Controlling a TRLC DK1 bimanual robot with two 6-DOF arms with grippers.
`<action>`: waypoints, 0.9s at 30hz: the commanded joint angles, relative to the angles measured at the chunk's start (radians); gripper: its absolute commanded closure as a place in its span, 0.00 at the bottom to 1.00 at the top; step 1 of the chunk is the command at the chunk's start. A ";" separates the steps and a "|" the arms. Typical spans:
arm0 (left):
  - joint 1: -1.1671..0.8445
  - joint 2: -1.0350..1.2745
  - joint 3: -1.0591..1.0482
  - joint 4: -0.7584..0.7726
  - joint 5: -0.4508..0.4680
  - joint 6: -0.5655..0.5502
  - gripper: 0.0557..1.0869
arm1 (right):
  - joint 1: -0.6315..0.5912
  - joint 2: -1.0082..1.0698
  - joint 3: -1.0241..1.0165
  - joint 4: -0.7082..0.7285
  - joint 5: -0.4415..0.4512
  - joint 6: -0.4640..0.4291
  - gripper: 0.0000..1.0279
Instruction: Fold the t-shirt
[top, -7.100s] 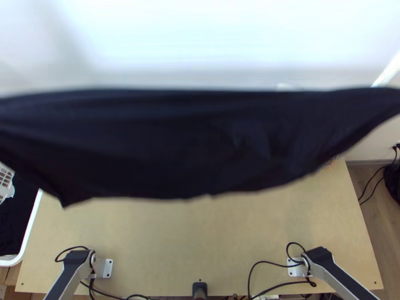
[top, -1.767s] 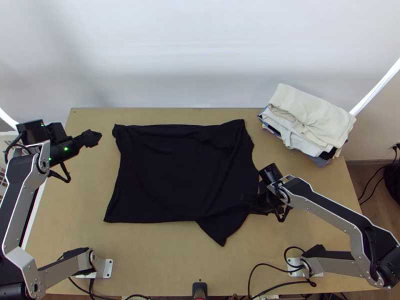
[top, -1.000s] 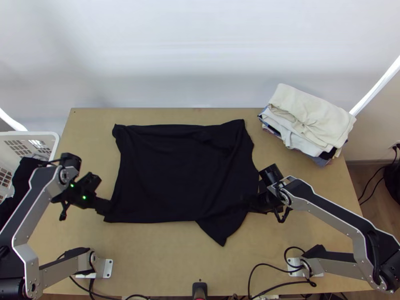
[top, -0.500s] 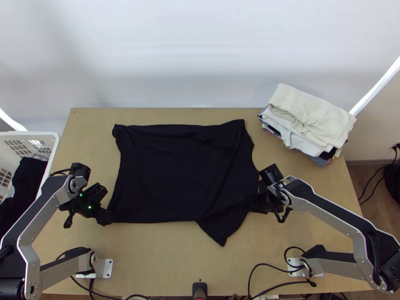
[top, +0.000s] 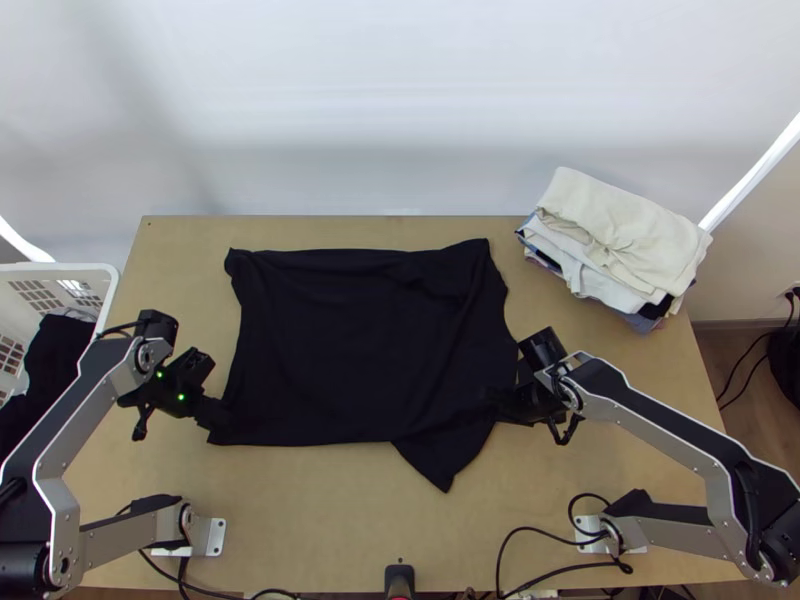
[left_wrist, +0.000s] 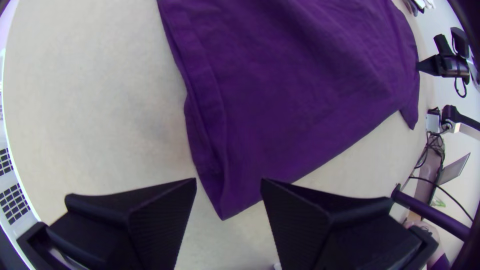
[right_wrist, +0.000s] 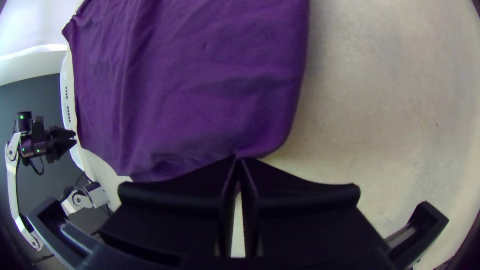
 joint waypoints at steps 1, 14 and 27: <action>0.007 0.033 0.034 0.001 0.020 -0.031 0.36 | 0.016 -0.013 -0.009 0.009 0.011 0.026 0.97; 0.016 0.047 -0.001 -0.008 0.013 -0.028 0.57 | 0.021 -0.008 -0.018 0.020 0.017 0.030 0.97; 0.022 0.027 -0.124 0.007 -0.059 0.044 0.58 | 0.021 -0.008 -0.029 0.026 0.018 0.028 0.97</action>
